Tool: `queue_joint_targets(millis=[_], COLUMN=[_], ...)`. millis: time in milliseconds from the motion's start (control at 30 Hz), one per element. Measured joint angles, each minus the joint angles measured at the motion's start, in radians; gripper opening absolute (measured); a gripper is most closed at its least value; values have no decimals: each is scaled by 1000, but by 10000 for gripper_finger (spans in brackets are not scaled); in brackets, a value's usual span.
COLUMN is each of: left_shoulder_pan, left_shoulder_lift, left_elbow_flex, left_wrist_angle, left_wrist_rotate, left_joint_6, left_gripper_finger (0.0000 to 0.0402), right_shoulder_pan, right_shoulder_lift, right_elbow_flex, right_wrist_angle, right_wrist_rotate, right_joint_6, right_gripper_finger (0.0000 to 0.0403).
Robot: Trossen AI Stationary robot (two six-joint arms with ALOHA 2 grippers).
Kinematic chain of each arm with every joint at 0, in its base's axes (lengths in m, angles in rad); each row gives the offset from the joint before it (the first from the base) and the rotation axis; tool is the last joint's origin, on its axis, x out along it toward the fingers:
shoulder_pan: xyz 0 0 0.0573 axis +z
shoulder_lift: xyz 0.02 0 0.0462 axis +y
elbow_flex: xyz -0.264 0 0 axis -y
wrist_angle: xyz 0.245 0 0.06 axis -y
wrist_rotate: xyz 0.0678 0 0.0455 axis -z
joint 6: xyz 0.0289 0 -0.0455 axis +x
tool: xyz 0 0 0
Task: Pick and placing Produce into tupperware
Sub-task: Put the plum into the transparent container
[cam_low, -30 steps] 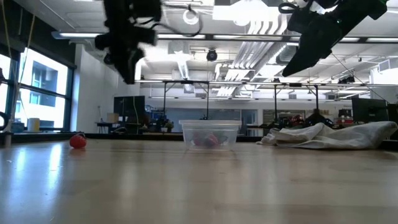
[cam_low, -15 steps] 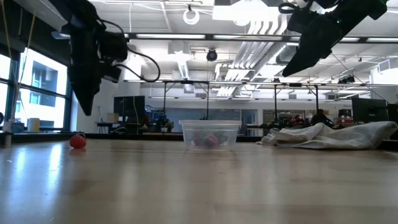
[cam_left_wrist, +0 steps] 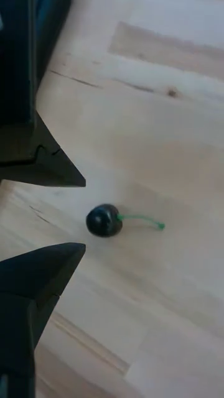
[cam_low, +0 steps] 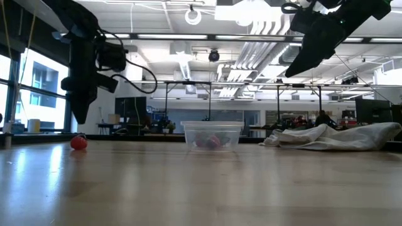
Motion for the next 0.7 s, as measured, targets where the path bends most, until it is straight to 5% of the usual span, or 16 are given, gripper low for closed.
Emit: queue_joint_targets(millis=[700], left_shoulder_pan=[0], left_shoulder_lift=[112], left_elbow_flex=[0], left_wrist_angle=[37], left_wrist_rotate=[23], left_joint_6=[97], left_gripper_finger=[145], right_shoulder_pan=[0], right_shoulder_lift=[0], right_elbow_flex=[0], right_wrist_angle=[0], right_wrist_rotate=[0], right_joint_6=[0], right_gripper_finger=[112])
